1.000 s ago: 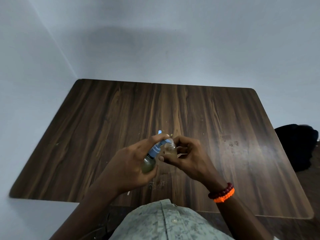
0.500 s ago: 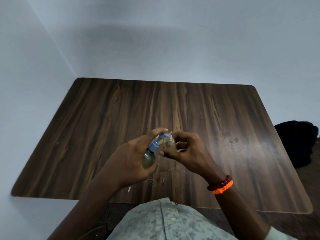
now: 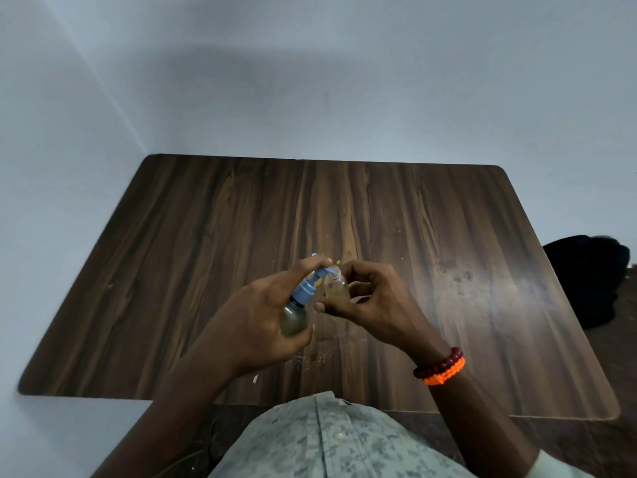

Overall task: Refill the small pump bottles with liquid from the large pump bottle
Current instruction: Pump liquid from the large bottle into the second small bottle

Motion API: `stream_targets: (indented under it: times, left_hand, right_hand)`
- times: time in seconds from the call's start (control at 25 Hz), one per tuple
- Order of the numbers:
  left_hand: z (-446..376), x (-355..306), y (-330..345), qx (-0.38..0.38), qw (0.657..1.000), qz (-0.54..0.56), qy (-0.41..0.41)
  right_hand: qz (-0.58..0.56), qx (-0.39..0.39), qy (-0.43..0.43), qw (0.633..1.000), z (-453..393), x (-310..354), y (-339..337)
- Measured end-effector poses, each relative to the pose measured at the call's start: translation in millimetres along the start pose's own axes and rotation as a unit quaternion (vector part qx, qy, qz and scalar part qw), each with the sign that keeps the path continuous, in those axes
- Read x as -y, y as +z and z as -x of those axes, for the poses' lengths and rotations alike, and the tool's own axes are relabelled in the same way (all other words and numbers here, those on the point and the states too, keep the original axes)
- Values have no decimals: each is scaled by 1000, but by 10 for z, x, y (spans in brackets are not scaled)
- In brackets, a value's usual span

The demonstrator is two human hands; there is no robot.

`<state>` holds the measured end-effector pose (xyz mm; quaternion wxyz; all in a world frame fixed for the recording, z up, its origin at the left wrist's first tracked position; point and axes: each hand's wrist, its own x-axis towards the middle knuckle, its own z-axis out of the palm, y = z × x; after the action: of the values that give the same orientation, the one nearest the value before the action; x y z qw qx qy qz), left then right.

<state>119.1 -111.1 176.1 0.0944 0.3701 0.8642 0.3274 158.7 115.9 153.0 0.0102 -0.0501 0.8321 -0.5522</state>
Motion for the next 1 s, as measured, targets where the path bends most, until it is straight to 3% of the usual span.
stream_targets:
  times: [0.2, 0.48, 1.0]
  left_hand:
    - [-28, -1, -4, -25, 998, -50, 2]
    - [-24, 6, -55, 3, 1000, -6, -3]
    - [-26, 29, -139, -16, 999, -45, 15]
  right_hand:
    - [-5, 1, 9, 1000, 20, -3, 65]
    - [-6, 2, -5, 1000, -57, 59, 0]
    - [6, 13, 0, 1000, -79, 36, 72]
